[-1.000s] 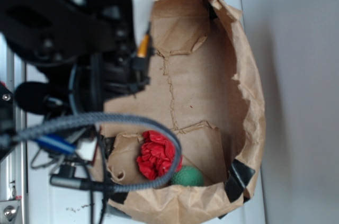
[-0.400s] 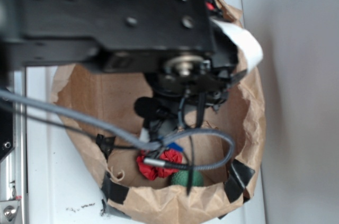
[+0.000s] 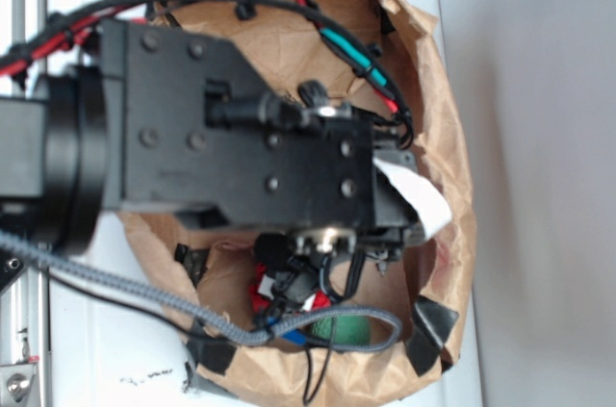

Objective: Grab the red paper.

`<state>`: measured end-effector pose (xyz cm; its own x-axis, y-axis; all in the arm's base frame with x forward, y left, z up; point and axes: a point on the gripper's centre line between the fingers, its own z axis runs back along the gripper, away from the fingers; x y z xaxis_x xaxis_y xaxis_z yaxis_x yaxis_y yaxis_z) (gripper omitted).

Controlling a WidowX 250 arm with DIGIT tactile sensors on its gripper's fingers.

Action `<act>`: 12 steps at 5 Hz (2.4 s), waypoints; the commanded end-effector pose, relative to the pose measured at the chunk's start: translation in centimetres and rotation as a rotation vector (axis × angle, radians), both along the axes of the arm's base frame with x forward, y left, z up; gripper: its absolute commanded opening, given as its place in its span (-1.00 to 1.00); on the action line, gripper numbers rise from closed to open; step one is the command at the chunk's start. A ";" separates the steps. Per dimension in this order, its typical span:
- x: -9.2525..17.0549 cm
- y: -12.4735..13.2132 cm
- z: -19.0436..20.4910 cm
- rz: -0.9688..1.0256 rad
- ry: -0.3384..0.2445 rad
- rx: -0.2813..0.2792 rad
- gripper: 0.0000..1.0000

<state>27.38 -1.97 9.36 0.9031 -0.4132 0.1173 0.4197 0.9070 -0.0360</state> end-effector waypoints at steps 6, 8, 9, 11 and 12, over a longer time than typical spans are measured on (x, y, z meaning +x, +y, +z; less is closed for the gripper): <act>3.2 0.4 0.4 -0.180 0.084 -0.290 1.00; 3.0 0.0 0.6 -0.228 0.068 -0.268 1.00; 3.0 0.0 0.6 -0.228 0.068 -0.268 1.00; 0.1 -2.4 -0.2 -0.337 0.085 -0.231 1.00; -2.0 -3.3 -1.0 -0.379 0.105 -0.227 1.00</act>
